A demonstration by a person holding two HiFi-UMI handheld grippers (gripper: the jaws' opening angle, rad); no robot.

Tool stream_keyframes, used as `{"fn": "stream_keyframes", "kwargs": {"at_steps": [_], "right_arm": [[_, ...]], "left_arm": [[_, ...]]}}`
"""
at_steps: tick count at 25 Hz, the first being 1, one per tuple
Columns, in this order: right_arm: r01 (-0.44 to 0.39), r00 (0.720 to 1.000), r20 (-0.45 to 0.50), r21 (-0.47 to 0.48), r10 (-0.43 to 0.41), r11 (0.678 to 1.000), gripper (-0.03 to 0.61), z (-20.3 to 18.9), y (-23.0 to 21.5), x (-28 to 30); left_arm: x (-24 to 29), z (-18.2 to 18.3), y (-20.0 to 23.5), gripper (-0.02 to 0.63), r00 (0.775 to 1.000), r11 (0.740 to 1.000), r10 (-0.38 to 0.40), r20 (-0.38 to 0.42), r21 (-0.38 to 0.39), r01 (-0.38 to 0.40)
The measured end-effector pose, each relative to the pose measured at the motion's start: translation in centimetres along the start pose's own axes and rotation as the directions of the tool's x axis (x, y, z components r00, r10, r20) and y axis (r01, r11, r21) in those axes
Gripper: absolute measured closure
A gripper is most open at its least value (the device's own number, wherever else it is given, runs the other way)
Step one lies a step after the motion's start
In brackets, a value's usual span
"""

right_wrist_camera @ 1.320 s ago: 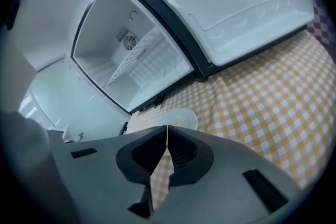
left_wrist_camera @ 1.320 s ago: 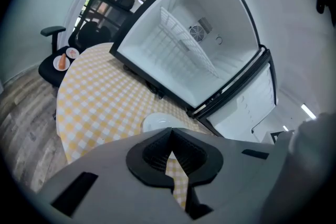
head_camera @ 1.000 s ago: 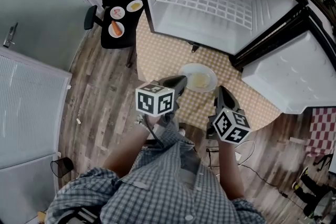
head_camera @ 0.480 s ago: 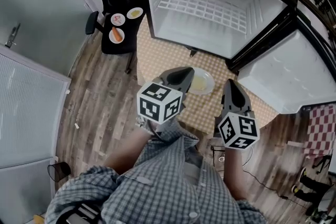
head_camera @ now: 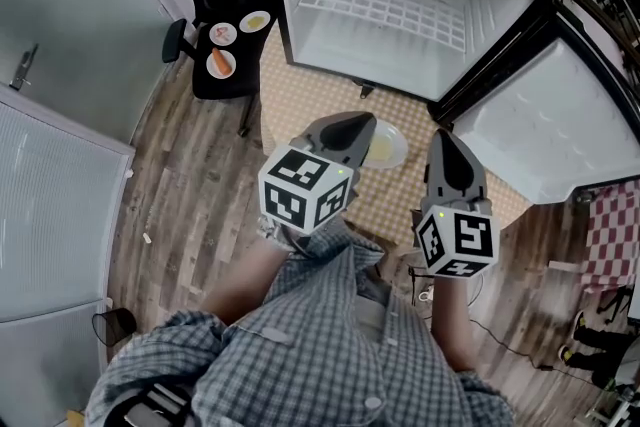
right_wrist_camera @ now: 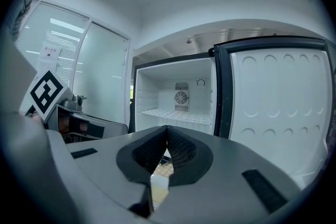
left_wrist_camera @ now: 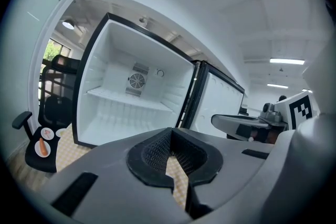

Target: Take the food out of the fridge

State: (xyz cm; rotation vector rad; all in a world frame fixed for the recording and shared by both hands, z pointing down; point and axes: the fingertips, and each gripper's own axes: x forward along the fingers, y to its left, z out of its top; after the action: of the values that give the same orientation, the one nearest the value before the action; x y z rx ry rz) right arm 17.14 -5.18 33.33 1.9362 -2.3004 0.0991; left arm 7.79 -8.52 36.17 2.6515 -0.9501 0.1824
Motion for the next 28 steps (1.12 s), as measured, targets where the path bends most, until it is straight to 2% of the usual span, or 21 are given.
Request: {"fn": "stream_keyframes", "kwargs": {"at_steps": [28], "right_arm": [[-0.033,0.999,-0.009,-0.003,0.033,0.999,0.569,-0.1,1.5,-0.5]], "left_arm": [[-1.2,0.6,-0.7,0.609,1.000,1.000,0.002,0.022,-0.001,-0.002]]}}
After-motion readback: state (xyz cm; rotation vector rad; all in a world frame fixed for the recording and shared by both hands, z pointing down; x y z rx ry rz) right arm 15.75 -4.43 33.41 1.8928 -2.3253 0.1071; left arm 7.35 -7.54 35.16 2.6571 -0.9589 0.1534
